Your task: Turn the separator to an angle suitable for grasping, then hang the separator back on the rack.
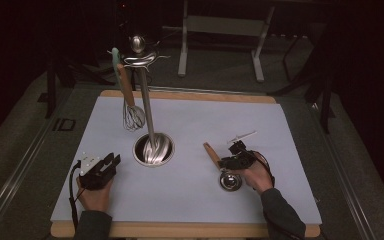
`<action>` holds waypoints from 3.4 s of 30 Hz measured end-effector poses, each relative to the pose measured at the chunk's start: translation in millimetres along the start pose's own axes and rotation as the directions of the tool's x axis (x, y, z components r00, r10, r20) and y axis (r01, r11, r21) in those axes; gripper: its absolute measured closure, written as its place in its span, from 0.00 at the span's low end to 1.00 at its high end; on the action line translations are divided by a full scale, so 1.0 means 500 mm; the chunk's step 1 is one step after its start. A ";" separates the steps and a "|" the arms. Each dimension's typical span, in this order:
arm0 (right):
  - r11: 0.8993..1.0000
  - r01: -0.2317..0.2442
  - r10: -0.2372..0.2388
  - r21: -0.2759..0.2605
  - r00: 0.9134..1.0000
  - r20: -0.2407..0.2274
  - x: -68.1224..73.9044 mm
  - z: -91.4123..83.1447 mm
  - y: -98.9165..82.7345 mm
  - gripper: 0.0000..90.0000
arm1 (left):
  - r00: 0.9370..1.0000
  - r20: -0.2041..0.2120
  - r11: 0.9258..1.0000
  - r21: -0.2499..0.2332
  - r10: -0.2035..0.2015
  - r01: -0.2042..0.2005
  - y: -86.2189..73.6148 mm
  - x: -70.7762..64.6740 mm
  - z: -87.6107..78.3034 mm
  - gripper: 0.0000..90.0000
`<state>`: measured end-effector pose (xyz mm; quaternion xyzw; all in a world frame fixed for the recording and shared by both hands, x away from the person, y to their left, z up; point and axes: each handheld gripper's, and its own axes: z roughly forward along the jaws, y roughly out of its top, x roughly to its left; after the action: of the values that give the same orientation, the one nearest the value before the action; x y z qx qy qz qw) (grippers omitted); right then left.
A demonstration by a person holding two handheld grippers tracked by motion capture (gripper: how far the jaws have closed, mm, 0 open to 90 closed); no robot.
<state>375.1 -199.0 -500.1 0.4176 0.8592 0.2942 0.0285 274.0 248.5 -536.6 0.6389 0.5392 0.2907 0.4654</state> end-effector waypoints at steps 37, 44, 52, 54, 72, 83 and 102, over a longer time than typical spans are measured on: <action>0.986 0.016 -0.011 0.165 0.999 -0.033 0.041 0.029 0.039 0.79 | 1.000 -0.003 1.000 0.000 0.022 -0.022 -0.001 -0.005 0.003 0.78; 0.991 0.005 0.003 0.133 0.998 -0.064 0.037 0.023 0.041 0.79 | 1.000 -0.001 1.000 0.002 0.029 -0.029 -0.001 -0.005 0.003 0.78; 0.995 0.012 -0.003 0.098 0.995 -0.096 0.041 0.016 0.046 0.79 | 1.000 -0.002 0.999 0.004 0.032 -0.032 -0.001 -0.007 0.004 0.78; 0.995 0.016 -0.007 0.095 0.995 -0.101 0.043 0.016 0.046 0.79 | 0.999 -0.002 0.999 0.006 0.033 -0.033 -0.001 -0.007 0.004 0.78; 0.995 0.087 -0.079 0.057 0.990 -0.119 0.073 0.004 0.060 0.79 | 0.999 -0.007 0.999 0.018 0.049 -0.049 -0.002 -0.010 0.007 0.77; 0.994 0.110 -0.109 0.002 0.988 -0.108 0.083 -0.006 0.063 0.79 | 0.999 -0.004 0.998 0.020 0.053 -0.053 -0.002 -0.011 0.007 0.77; 0.989 0.128 -0.135 -0.068 0.985 -0.108 0.101 -0.034 0.075 0.79 | 0.998 0.006 0.998 0.030 0.059 -0.059 -0.001 -0.011 0.010 0.76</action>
<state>363.4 -152.0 -456.1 0.3416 0.8758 0.3406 0.0123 276.7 241.6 -538.4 0.6621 0.5233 0.2945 0.4484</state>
